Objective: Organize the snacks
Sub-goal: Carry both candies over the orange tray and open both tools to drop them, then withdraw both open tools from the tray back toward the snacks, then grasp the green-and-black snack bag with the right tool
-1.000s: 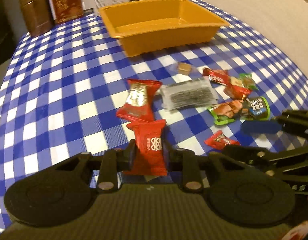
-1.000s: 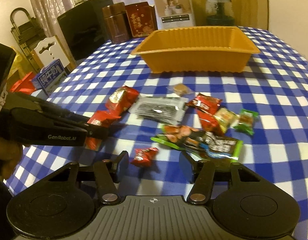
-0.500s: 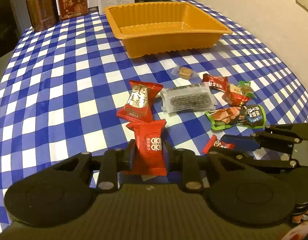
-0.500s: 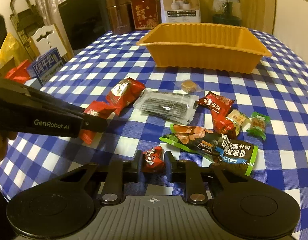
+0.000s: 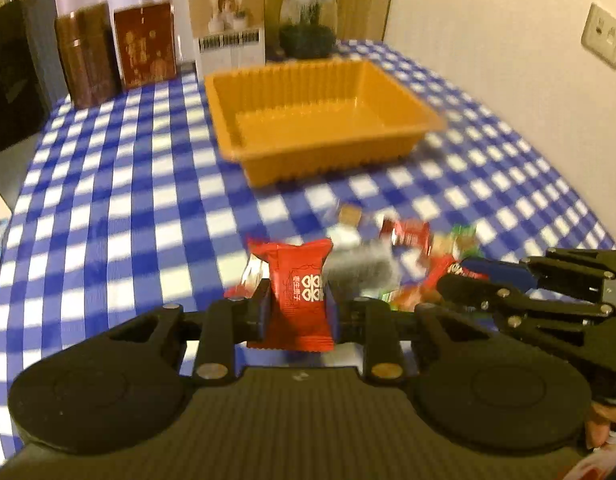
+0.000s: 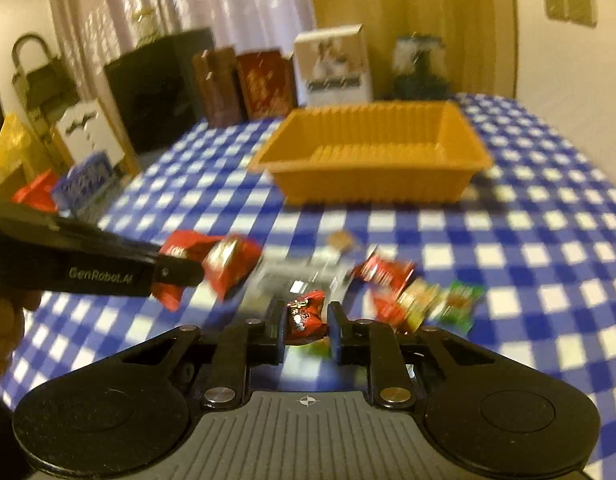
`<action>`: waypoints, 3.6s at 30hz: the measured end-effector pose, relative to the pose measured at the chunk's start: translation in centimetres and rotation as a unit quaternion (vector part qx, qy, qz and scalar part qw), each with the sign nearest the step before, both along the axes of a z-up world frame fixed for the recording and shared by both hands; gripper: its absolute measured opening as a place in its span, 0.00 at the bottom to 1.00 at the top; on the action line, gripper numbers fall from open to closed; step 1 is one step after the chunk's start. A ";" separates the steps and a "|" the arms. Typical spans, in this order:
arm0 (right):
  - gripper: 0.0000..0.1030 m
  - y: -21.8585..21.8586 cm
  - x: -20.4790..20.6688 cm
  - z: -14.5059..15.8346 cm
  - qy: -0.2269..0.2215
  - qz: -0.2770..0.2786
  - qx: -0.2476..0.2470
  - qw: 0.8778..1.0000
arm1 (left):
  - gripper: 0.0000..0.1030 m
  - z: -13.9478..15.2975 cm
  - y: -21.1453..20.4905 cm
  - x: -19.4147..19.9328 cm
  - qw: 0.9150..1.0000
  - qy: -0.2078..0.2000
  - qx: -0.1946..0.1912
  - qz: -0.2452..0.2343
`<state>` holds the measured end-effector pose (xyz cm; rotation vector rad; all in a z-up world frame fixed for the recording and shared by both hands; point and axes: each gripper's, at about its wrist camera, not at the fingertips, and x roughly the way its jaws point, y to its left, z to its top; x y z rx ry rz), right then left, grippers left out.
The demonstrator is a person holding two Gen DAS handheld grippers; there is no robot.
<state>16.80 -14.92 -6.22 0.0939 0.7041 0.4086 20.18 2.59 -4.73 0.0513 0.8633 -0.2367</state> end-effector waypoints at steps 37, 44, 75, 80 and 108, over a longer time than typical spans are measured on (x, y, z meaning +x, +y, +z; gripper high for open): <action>0.21 -4.1 20.8 -0.5 -0.025 -0.097 0.044 0.994 | 0.24 -1.5 -2.9 18.0 0.996 -0.063 -0.048 0.038; 0.47 -4.9 21.5 -1.0 -0.013 -0.107 0.075 0.991 | 0.44 -1.6 -2.3 18.1 0.996 -0.068 -0.038 0.050; 0.57 -6.9 10.9 4.6 -0.101 -0.113 0.042 0.988 | 0.48 2.6 -3.0 7.2 0.992 -0.103 -0.058 0.053; 0.57 -6.9 6.5 4.8 -0.103 -0.093 0.031 0.990 | 0.50 2.4 -2.5 2.9 0.992 -0.094 -0.062 0.064; 0.57 -4.4 -3.2 -1.5 -0.027 0.077 -0.047 0.996 | 0.57 0.2 -2.0 -9.0 0.996 -0.038 -0.034 0.073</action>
